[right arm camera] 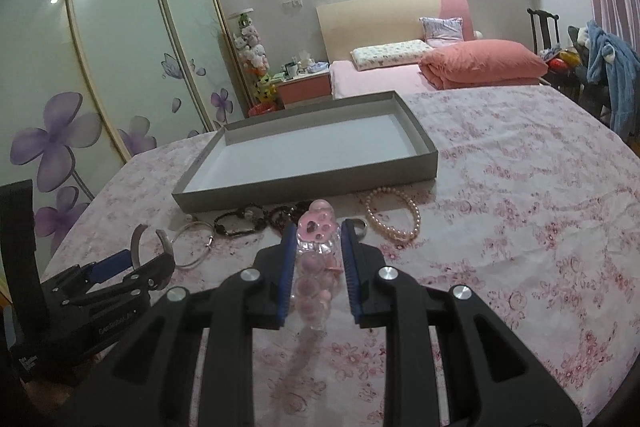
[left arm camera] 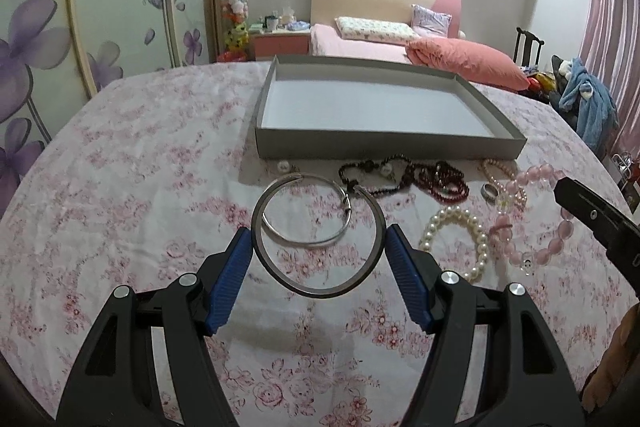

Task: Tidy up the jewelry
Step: 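Release the cuff into the gray tray with the left tool while the right tool drops the pink bracelet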

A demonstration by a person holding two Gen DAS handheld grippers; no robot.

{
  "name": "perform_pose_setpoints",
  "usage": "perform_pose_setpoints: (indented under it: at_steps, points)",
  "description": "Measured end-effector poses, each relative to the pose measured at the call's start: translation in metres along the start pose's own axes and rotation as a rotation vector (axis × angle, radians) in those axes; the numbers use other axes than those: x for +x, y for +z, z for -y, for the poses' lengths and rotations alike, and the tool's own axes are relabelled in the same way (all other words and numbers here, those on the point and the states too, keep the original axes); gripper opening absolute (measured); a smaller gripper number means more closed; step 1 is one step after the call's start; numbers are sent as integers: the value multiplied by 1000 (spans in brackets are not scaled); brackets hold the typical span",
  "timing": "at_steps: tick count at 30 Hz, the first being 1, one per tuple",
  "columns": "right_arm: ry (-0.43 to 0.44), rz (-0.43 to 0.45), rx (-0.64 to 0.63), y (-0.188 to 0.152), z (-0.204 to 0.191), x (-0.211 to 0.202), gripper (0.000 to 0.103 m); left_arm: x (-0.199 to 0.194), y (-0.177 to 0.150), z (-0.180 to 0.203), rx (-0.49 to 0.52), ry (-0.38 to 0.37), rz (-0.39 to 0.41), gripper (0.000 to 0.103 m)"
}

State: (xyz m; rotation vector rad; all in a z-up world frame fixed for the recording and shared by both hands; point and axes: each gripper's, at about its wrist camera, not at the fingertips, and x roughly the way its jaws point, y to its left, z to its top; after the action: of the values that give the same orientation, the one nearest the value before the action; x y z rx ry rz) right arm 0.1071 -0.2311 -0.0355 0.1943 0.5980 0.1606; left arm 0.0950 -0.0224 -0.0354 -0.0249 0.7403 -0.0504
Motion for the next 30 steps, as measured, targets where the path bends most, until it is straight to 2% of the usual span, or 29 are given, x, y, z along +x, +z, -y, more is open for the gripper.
perform_pose_setpoints:
  at_steps: [12,18,25,30]
  points:
    - [-10,79,-28,16,-10,-13,23,-14,14,7,26,15,96,68]
    - [-31,136,-51,36,-16,-15,23,-13,31,11,46,29,135,68]
    - [-45,201,-57,64,-18,-4,23,0,58,15,58,39,189,68]
    - [-57,209,-54,79,-15,17,23,19,74,16,54,39,197,68]
